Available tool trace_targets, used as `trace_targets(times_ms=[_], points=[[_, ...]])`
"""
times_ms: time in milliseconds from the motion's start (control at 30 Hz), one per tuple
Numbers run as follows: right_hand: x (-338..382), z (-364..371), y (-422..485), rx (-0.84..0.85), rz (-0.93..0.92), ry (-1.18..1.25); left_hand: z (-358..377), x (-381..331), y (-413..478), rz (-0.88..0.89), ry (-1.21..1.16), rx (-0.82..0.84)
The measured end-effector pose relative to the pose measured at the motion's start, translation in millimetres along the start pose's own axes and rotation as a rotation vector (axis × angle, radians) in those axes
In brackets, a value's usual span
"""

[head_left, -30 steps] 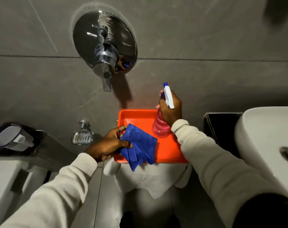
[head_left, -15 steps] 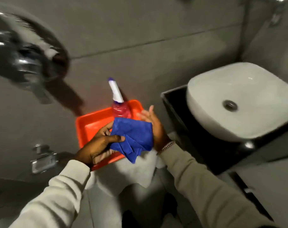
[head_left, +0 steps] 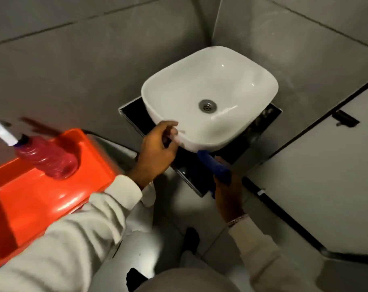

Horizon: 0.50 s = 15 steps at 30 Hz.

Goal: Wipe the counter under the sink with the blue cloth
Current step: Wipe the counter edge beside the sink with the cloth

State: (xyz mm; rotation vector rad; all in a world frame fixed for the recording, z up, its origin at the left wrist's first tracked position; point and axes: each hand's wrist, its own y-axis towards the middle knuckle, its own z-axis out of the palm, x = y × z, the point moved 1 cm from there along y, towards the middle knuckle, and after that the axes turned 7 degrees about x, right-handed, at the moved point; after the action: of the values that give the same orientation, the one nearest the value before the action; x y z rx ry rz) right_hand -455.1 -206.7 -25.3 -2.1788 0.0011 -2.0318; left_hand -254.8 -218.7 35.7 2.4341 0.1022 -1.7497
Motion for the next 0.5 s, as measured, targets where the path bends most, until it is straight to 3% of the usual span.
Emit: trace_targets(times_ms=[100,233,333,500], points=[[-27.1,1.6,7.7,0.021,-0.204,-0.475,20.3,-14.9,32.2,0.132,0.266,0.018],[-66.6,19.2,6.3,0.213,-0.216,-1.025,58.8,-9.8,62.2,0.079,0.605,0.279],[-79.2,4.6,19.6,0.248,-0.244,-1.140,70.6,3.0,71.6,0.076,1.016,0.281],[-77.0,-24.9,53.6,0.128,-0.141,-1.092,67.1,9.1,83.3,0.083,1.132,0.329]])
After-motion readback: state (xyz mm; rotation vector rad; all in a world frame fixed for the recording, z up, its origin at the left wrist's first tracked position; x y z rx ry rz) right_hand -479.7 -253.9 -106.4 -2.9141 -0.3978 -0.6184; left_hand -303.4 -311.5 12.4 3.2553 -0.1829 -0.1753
